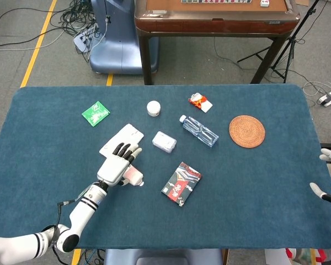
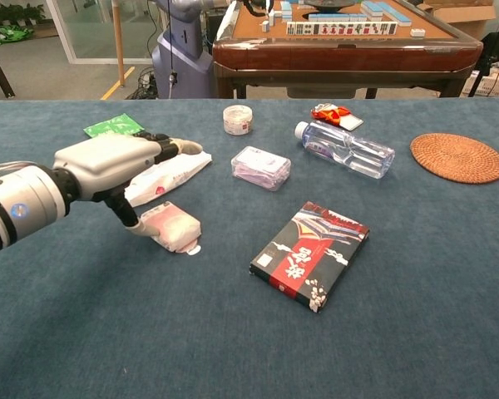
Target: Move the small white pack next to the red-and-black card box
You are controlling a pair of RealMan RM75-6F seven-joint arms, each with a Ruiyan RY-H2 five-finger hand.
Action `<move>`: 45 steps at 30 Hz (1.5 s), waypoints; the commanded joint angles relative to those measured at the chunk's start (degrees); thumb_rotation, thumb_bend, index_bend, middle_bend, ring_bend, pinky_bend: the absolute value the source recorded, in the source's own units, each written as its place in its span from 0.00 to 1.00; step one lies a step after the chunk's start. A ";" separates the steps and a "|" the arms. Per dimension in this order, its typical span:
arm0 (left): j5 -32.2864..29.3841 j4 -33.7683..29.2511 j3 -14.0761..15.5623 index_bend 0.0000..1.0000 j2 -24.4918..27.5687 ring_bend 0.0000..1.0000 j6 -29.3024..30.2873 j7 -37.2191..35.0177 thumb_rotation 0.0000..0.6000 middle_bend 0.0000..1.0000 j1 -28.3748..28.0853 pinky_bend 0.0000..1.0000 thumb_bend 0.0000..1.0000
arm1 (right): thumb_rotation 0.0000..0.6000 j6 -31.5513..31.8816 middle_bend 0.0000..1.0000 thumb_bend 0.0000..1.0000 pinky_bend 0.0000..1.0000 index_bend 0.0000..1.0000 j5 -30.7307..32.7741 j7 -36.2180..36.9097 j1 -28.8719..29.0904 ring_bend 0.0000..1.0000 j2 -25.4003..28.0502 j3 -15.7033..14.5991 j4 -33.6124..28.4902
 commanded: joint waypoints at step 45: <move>-5.42 4.16 0.16 0.00 0.19 0.00 -2.63 -0.78 1.00 0.00 -3.39 0.01 0.01 | 1.00 -0.55 0.32 0.14 0.45 0.22 0.77 1.02 0.25 0.26 0.41 0.39 0.16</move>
